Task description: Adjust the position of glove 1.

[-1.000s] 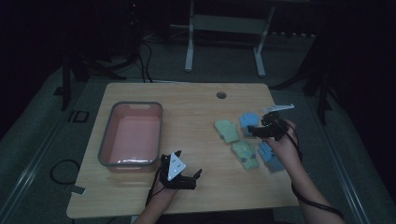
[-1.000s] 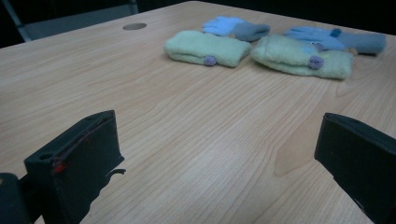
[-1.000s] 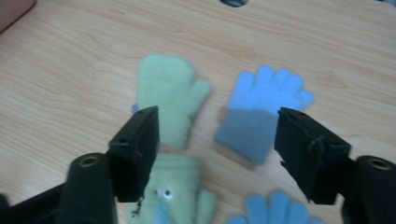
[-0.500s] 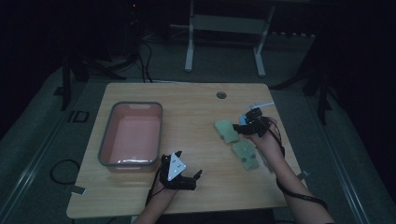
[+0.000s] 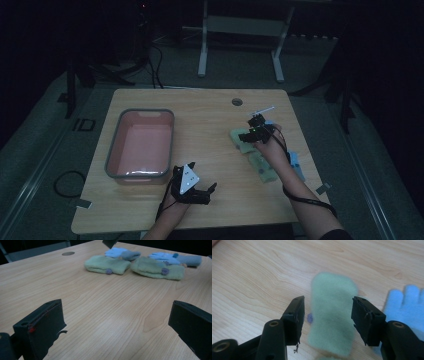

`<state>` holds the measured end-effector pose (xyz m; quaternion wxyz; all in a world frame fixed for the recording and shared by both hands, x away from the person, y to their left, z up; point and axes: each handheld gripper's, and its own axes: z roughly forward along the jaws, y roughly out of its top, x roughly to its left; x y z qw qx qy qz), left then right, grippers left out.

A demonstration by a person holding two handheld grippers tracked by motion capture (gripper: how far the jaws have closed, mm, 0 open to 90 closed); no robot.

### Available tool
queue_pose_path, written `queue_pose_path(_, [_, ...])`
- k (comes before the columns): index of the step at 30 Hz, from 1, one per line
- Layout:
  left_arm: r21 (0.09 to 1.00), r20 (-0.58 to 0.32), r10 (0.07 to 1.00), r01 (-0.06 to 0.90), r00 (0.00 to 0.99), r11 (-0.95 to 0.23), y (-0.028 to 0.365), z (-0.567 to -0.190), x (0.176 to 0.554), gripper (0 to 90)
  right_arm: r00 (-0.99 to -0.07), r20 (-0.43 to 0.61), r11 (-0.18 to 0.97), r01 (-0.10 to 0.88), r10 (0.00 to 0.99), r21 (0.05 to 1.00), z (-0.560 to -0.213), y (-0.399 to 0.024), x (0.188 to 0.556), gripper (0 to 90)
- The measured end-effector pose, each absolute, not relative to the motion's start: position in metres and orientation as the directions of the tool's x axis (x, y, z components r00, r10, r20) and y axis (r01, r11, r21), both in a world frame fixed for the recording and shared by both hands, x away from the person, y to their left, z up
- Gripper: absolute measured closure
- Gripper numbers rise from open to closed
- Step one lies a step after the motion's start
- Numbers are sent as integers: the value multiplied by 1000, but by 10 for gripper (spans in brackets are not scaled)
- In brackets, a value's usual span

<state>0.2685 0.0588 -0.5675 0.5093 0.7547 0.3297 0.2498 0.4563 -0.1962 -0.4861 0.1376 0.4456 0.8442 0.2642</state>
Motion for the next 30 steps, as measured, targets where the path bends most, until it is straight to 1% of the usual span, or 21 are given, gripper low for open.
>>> queue_pose_path(2, [933,41,751,243,658,-264,59,-567,268,5,-566,-3,473,685,824,555,-492,-194,460,496])
queue_pose_path(6, [933,40,750,243,660,-263,59,-567,269,5,-569,-1,479,691,822,542,-498,-192,464,511])
queue_pose_path(10, [933,40,749,243,661,-264,59,-567,269,5,-575,-29,504,691,818,519,-507,-191,470,546])
queue_pose_path(14, [933,43,748,242,662,-268,58,-567,269,5,-559,6,479,717,829,507,-518,-194,477,573])
queue_pose_path(18, [933,41,748,243,662,-267,59,-567,269,5,-547,3,475,729,837,493,-527,-195,480,581])
queue_pose_path(23, [933,43,749,242,662,-267,59,-567,269,5,-539,-17,470,719,842,512,-531,-193,477,602])
queue_pose_path(25, [933,43,749,242,661,-268,58,-568,269,5,-547,-33,485,711,836,509,-531,-192,476,644])
queue_pose_path(26, [932,44,750,244,660,-269,58,-568,269,5,-558,-42,498,701,829,510,-531,-192,475,713])
queue_pose_path(27, [932,44,750,244,660,-269,58,-568,269,5,-558,-42,498,701,829,510,-531,-192,475,713])
queue_pose_path(28, [931,44,750,244,660,-270,58,-567,269,5,-561,-49,503,697,827,511,-531,-190,475,775])
queue_pose_path(29, [931,44,750,244,660,-270,58,-567,269,5,-561,-49,503,697,827,511,-531,-190,475,775])
queue_pose_path(30, [931,44,750,246,660,-271,58,-568,269,5,-562,-55,506,694,825,512,-531,-190,474,797])
